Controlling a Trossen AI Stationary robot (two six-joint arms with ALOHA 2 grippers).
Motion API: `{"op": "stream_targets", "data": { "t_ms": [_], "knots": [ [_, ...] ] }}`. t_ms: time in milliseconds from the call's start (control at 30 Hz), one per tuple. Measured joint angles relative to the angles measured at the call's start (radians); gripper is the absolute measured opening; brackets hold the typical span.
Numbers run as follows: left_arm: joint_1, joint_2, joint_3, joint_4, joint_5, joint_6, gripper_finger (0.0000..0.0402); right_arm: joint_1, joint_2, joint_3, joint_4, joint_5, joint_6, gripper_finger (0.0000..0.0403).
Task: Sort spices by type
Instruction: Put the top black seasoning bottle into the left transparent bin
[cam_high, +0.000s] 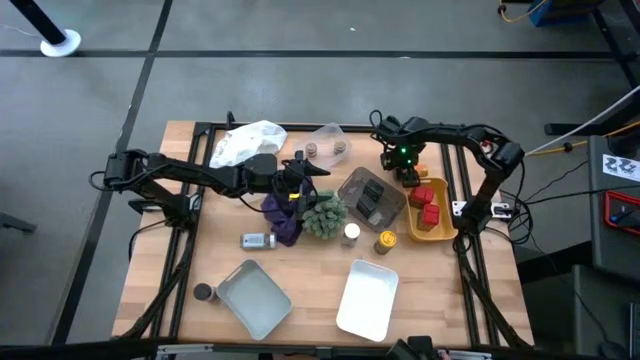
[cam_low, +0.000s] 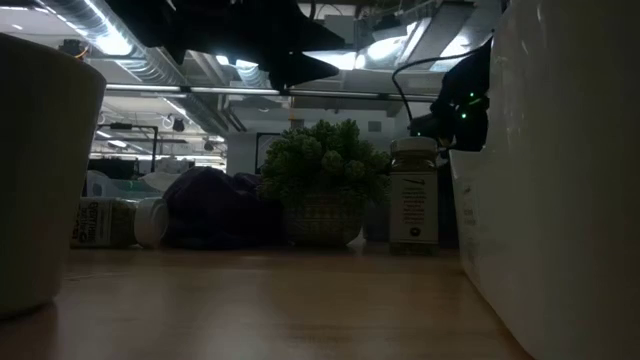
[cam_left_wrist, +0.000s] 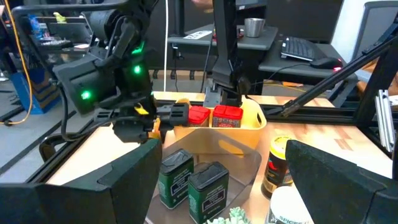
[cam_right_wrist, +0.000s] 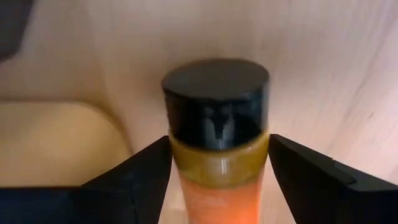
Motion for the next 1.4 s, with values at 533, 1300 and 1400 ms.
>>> {"op": "stream_targets", "data": {
  "t_ms": [533, 1300, 1400],
  "knots": [
    [0.000, 0.000, 0.000, 0.000, 0.000, 0.000, 0.0327, 0.001, 0.009, 0.005, 0.022, 0.007, 0.004, 0.0196],
    [0.062, 0.000, 0.000, 0.004, -0.014, -0.009, 0.0327, 0.002, 0.009, 0.303, -0.113, 0.008, 0.041, 0.0200],
    [0.086, 0.000, 0.000, 0.004, -0.014, -0.019, 0.0327, 0.002, 0.009, 0.346, -0.112, 0.007, 0.057, 0.0200]
  ]
}}
